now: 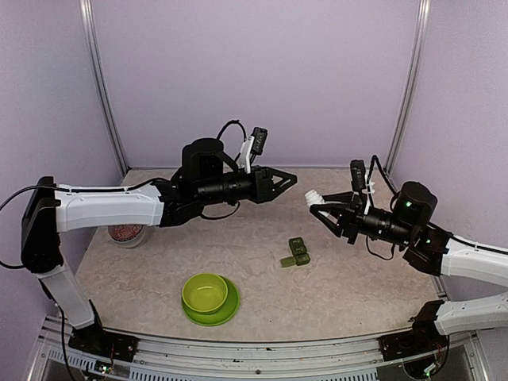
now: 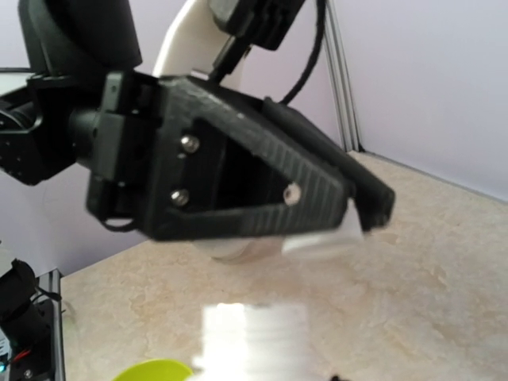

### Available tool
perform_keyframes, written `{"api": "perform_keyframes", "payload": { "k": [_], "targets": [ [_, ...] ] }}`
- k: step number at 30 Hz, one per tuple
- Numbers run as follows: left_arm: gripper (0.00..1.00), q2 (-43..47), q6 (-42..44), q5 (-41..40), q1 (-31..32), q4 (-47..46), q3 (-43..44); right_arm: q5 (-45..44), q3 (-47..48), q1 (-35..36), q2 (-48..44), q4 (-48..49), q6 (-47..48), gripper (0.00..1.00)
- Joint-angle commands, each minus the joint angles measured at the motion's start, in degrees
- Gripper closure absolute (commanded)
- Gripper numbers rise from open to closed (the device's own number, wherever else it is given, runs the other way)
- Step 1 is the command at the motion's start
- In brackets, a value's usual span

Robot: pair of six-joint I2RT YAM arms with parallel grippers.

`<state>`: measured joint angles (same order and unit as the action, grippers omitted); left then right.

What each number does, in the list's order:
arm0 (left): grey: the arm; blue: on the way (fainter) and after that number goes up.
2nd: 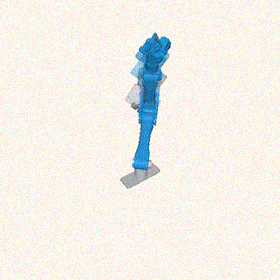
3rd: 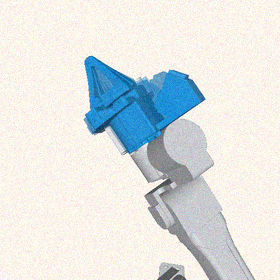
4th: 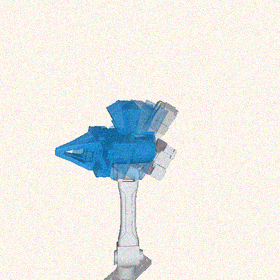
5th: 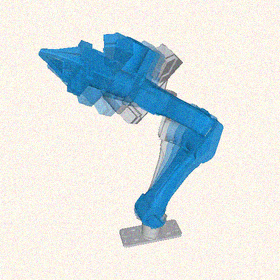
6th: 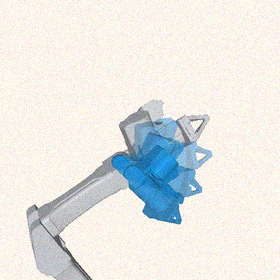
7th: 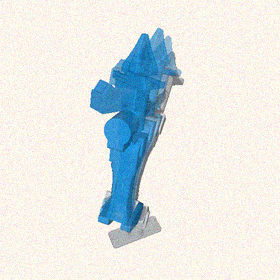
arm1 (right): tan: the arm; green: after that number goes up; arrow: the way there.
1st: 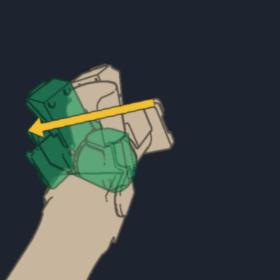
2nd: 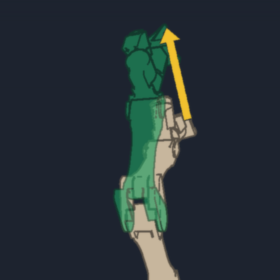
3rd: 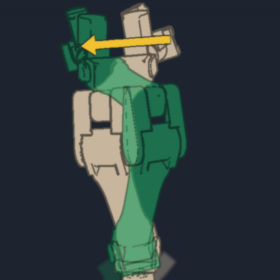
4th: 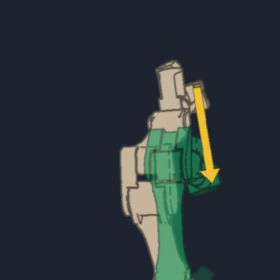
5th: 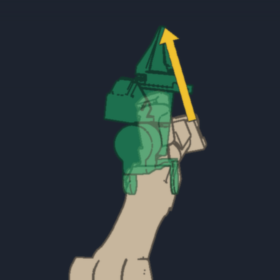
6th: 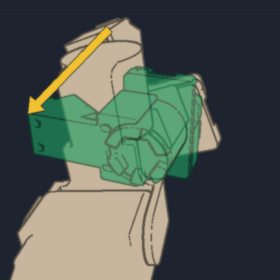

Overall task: Sort the pills into containers
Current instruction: Unscrew the lid of the pill bottle from the pill bottle, then place the lid of the pill bottle at the center of the board.

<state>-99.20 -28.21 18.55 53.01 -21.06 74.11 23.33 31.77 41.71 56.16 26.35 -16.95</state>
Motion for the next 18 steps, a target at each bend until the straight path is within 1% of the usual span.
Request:
{"api": "perform_keyframes", "payload": {
  "k": [1, 6, 9, 18],
  "targets": [
    [0.75, 3.18, 5.08, -5.67, -1.25, 2.48, -3.02, -1.12, -1.03, -0.15, -2.62, -1.52, 1.02, 0.95],
    [0.76, 3.66, 9.00, -11.03, -2.07, 3.54, -7.39, -2.11, -1.27, -0.14, -4.29, -3.30, 1.48, 0.95],
    [0.80, 2.99, 11.47, -13.72, -2.34, 4.03, -9.70, -2.49, -1.75, -0.19, -5.20, -3.89, 1.48, 0.95],
    [0.81, -1.95, 13.36, -17.49, -2.92, 1.98, -13.66, -3.09, -2.85, -0.14, -7.03, -5.27, 1.22, 0.94]
  ]
}}
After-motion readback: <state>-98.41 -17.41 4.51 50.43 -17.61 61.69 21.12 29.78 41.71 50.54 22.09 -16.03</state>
